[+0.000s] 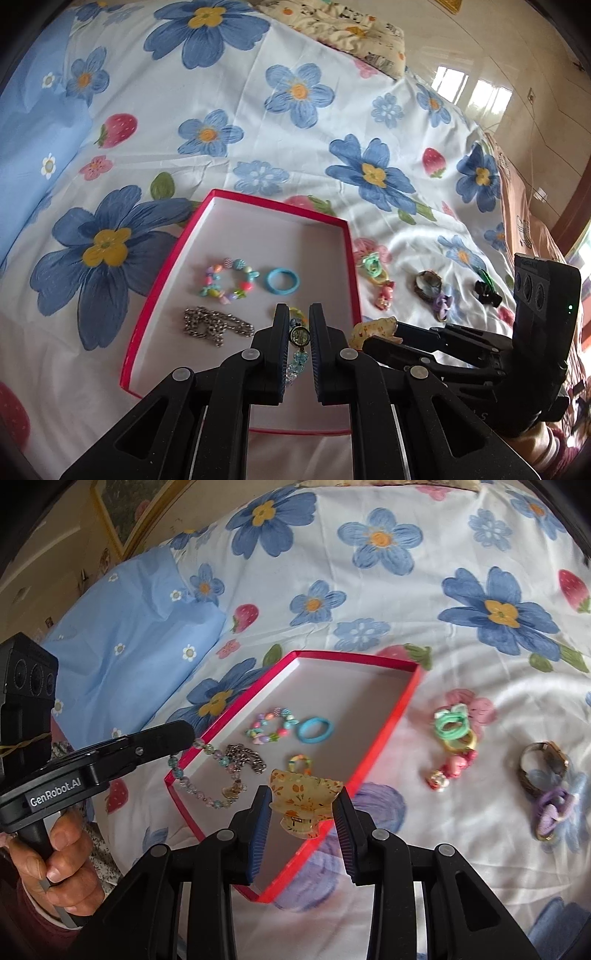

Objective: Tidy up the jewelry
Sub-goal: 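Carry the bracelet with the left tool while the right tool carries the yellow claw clip into the box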

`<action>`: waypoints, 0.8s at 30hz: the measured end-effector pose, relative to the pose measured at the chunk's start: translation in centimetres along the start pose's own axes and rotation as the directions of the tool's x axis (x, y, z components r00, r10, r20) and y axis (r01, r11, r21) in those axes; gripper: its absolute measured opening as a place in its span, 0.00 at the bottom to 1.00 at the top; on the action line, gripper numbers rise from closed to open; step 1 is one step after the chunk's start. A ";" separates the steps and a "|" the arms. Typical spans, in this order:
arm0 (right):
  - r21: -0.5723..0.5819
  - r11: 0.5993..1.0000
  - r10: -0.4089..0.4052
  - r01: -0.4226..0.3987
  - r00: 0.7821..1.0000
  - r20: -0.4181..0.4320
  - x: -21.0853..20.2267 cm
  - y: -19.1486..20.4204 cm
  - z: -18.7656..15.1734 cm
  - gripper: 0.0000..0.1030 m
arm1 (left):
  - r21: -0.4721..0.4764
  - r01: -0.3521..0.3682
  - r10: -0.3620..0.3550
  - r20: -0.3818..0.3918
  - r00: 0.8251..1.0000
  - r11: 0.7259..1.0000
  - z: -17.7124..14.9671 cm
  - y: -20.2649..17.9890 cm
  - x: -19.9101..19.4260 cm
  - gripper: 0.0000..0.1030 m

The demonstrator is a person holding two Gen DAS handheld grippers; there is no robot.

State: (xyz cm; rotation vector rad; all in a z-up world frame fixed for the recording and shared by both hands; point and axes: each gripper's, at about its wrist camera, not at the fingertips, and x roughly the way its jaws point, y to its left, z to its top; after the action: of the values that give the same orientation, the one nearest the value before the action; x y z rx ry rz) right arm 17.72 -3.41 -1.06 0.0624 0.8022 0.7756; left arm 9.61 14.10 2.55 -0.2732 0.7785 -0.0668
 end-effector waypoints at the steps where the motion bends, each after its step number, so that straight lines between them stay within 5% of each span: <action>1: -0.005 1.000 0.003 -0.003 1.000 -0.006 0.4 0.2 0.0 0.33 | -0.006 -0.004 0.004 -0.002 1.000 1.000 0.0 0.3 0.2 0.09; 24: -0.077 0.997 -0.017 0.006 0.991 -0.132 7.0 2.5 -0.6 0.33 | -0.123 -0.104 0.093 -0.095 0.991 0.987 -1.2 6.7 5.1 0.09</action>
State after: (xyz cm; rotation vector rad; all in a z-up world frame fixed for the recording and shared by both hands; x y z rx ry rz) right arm 18.87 2.80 -4.98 -0.0631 0.8969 0.8051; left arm 12.15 19.45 -3.57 -0.3542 0.8851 0.0649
